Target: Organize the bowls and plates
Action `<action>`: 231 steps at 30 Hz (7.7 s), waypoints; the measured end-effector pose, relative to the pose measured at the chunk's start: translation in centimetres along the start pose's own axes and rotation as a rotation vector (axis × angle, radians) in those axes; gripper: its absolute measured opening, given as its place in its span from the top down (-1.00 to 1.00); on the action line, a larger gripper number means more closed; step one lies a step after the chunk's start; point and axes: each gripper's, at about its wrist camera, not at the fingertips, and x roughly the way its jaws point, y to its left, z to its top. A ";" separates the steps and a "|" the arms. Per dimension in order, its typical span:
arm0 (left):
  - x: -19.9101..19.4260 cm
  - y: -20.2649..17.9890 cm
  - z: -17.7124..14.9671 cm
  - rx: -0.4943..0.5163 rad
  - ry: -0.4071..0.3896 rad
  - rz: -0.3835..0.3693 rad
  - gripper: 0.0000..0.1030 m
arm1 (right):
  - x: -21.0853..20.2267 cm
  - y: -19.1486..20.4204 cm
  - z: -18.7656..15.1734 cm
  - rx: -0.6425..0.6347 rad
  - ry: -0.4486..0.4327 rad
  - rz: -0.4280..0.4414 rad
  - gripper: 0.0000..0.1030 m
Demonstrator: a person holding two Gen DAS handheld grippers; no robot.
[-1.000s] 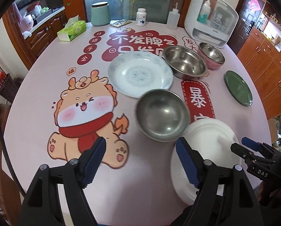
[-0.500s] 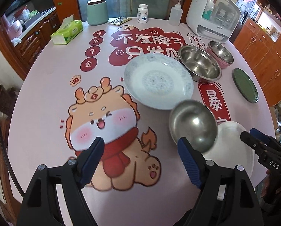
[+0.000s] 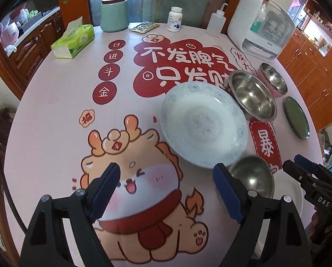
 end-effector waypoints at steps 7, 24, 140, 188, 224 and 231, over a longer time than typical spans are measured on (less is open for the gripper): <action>2.6 1.0 1.6 -0.005 0.018 -0.006 -0.64 | 2.7 0.5 2.1 0.004 0.051 0.028 -0.34; 8.8 1.4 3.6 -0.051 0.044 -0.060 -0.64 | 8.3 0.1 3.9 0.059 0.148 0.147 -0.33; -1.9 1.5 -0.2 0.120 -0.211 -0.104 0.60 | 0.4 6.1 2.1 -0.016 -0.068 0.262 0.71; -5.8 -15.6 -11.5 0.498 -0.119 -0.247 0.60 | -10.7 -5.9 -14.7 0.340 -0.189 0.099 0.71; 5.0 -23.5 -13.8 0.510 0.210 -0.194 0.57 | -4.4 -15.0 -17.6 0.391 0.077 0.075 0.70; 5.8 -23.1 -13.6 0.512 0.222 -0.176 0.57 | -4.0 -14.0 -17.3 0.366 0.112 0.024 0.70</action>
